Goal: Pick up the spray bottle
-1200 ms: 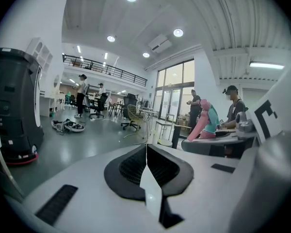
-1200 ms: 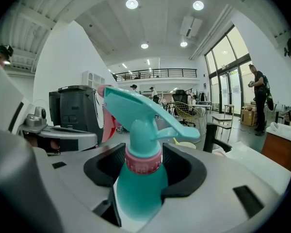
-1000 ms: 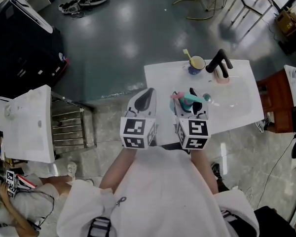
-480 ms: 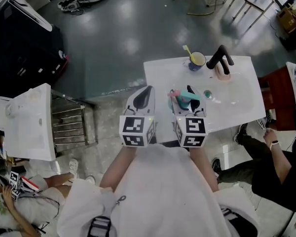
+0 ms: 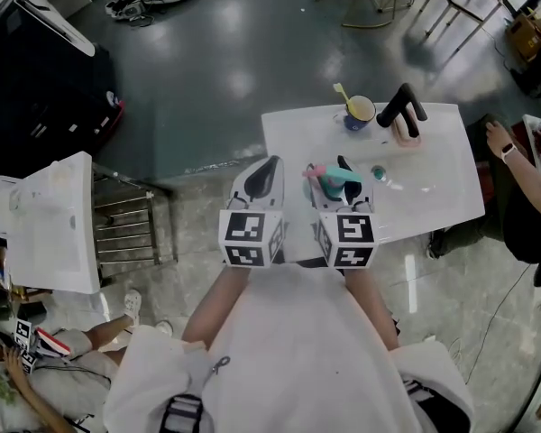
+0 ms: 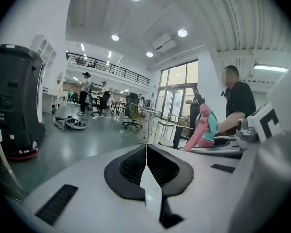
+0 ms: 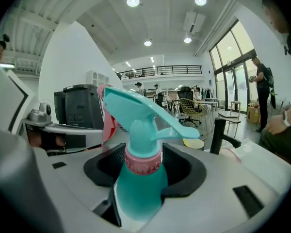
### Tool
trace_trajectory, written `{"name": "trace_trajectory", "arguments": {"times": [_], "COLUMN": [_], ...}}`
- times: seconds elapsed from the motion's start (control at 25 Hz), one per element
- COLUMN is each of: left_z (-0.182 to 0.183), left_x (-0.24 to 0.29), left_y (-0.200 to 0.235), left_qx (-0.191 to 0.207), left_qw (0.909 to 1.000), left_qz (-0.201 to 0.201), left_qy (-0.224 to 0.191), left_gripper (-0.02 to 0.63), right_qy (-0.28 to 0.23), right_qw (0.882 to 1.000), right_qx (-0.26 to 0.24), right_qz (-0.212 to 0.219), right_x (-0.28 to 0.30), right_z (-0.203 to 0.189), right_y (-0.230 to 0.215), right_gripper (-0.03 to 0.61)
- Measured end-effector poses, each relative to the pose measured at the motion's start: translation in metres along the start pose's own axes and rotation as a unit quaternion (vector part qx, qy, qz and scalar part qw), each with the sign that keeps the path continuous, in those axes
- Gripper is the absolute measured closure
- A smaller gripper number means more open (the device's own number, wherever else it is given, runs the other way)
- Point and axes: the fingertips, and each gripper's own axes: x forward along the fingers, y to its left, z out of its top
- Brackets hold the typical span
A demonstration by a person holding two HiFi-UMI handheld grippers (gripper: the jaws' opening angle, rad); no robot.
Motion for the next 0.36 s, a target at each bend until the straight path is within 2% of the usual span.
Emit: {"name": "trace_trajectory", "arguments": {"times": [0.36], "left_z": [-0.0044], "left_x": [0.0013], "left_y": [0.001], "left_qx": [0.009], "left_qw": [0.9999], "left_qz": [0.005], "left_qy": [0.008], "left_gripper": [0.586], "right_qy": [0.006], "right_qw": [1.0], "right_qx": [-0.022], "right_qz": [0.002], "right_x": [0.0061], "right_z": [-0.0008], "right_y": [0.0024], "right_gripper": [0.322]}}
